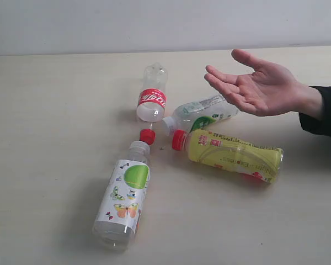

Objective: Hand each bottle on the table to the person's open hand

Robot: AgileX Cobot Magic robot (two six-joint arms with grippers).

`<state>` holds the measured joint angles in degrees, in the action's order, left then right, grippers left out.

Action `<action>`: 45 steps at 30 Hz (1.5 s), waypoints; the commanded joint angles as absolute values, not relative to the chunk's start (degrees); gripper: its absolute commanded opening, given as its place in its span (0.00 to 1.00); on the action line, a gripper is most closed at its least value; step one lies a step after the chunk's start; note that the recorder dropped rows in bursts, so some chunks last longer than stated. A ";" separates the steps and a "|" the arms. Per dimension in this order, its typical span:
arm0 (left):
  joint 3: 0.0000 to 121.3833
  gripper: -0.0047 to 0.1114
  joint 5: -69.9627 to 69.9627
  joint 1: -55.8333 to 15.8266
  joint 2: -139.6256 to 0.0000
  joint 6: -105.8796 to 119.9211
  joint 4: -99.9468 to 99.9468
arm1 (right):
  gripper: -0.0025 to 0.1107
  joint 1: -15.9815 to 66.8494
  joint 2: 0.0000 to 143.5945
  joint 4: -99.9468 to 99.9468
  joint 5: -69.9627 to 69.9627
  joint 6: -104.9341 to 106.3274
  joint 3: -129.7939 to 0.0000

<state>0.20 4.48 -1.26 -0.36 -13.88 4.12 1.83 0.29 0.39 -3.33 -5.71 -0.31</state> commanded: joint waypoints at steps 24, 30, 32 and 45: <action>0.00 0.04 4.42 -1.13 0.00 -13.84 4.29 | 0.02 1.52 0.00 -11.55 11.65 -23.86 0.00; 0.00 0.04 4.42 -1.13 0.00 -13.84 4.29 | 0.02 1.64 6.93 -5.22 -3.98 -19.27 -19.45; 0.00 0.04 4.42 -1.13 0.00 -13.84 4.29 | 0.02 2.72 12.01 -7.02 -13.69 -10.85 -26.25; 0.00 0.04 4.42 -1.13 0.00 -13.84 4.29 | 0.02 14.66 51.18 -37.51 -60.70 32.41 -43.92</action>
<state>0.20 4.48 -1.26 -0.36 -13.88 4.12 11.56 47.71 -37.65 -58.80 30.90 -43.35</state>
